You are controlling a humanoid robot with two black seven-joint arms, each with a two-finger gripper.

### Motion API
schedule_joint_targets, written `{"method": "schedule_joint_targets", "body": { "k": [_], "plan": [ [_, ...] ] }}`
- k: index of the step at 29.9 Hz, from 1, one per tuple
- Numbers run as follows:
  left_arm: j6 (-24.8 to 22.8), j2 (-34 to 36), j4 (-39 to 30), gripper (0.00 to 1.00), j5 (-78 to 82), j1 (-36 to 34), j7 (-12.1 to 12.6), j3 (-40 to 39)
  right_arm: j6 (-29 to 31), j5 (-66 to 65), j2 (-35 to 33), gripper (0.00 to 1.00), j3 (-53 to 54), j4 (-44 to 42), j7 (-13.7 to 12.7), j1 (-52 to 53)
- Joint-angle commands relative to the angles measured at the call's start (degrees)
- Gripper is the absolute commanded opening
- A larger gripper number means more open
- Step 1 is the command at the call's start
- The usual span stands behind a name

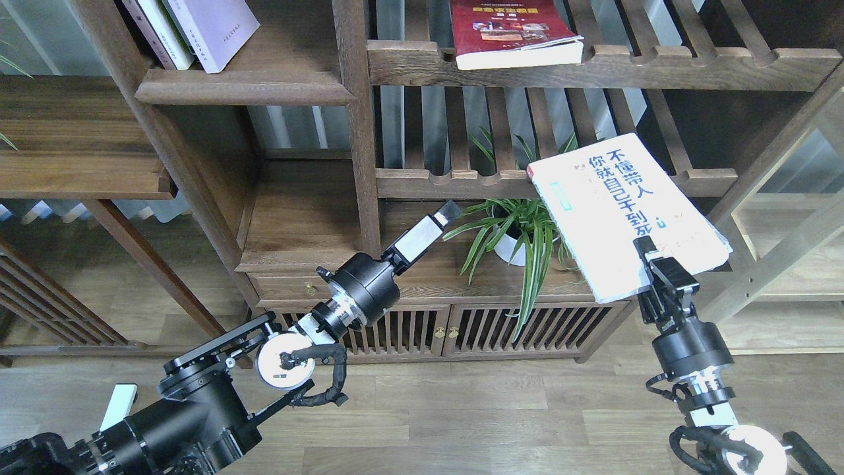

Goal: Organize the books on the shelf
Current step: 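Bring the white book down toward the left gripper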

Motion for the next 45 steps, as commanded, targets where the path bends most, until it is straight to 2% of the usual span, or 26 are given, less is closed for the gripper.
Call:
{"method": "schedule_joint_targets", "body": {
  "k": [1, 9, 16, 27, 38, 45],
  "plan": [
    [0.3, 0.0, 0.5, 0.98, -2.1, 0.0, 0.1, 0.3, 0.0, -0.7, 1.5, 0.03, -0.7, 0.2, -0.1, 0.2],
    [-0.1, 0.0, 2.1, 0.98, -3.4, -0.1, 1.7, 0.5, 0.0, -1.2, 3.5, 0.03, -3.7, 0.2, -0.1, 2.5],
    [-0.3, 0.0, 3.0, 0.98, -3.5, -1.2, 1.6, 0.4, 0.0, -2.7, 6.1, 0.03, -5.0, 0.2, -0.1, 6.0],
    [-2.1, 0.0, 3.0, 0.98, -3.7, -2.0, 1.6, 0.3, 0.0, -4.4, 7.5, 0.03, -6.7, 0.0, -0.2, 5.3],
    [-2.2, 0.0, 3.4, 0.98, -3.7, -2.0, 1.5, 0.3, 0.0, -8.3, 11.7, 0.03, -9.6, 0.2, -0.2, 4.6],
    [-2.2, 0.0, 4.3, 0.98, -3.6, -2.0, 1.6, 0.3, 0.0, -8.6, 11.6, 0.03, -9.5, 0.2, -0.2, 4.3]
  ]
}}
